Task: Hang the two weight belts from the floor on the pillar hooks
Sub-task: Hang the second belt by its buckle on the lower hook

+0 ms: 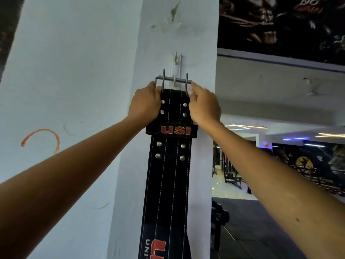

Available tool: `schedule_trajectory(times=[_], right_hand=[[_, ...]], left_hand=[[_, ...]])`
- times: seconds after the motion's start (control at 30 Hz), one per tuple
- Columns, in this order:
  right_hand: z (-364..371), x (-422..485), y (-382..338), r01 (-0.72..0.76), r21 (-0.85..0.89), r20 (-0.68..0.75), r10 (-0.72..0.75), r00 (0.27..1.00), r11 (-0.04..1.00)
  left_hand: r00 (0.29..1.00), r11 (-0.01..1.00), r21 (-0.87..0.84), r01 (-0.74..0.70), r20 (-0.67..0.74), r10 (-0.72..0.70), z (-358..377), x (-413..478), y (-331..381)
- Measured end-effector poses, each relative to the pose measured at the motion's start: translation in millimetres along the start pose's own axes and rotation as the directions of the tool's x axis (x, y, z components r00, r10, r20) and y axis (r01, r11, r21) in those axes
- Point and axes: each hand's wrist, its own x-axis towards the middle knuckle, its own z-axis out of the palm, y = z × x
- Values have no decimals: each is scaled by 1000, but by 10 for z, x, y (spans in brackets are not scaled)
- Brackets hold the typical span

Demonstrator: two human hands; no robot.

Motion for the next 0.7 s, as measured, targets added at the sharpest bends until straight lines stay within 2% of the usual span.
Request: schedule_trajectory(times=[0.07,0.17,0.23,0.37,0.43,0.53,0.7], right_hand=[[-40,-158,65,54,-18,75,-52,996,998],[-118,-392,139,45,-3,144,-45,989,999],[-180,-553,158,14,59,161,-23,987,998],[-379,-837,113,-114,183,186,79,979,976],[-471,-976,84,-74,143,239,38,970,987],[-615,-1211,59,17,62,343,-37,939,998],[-763,-1695,-35,23,127,403,-73,912,992]], left_hand=[[998,999,-48,0,61,3,-29,-81,28],[991,995,-87,-49,121,59,-46,-277,26],[984,995,-28,-95,152,98,-47,-481,41],[983,993,101,-56,182,37,-149,-925,148],[977,975,202,-92,207,49,-212,-1080,168],[947,945,295,-141,320,41,-363,-1286,243],[852,860,426,-281,523,19,-740,-1754,340]])
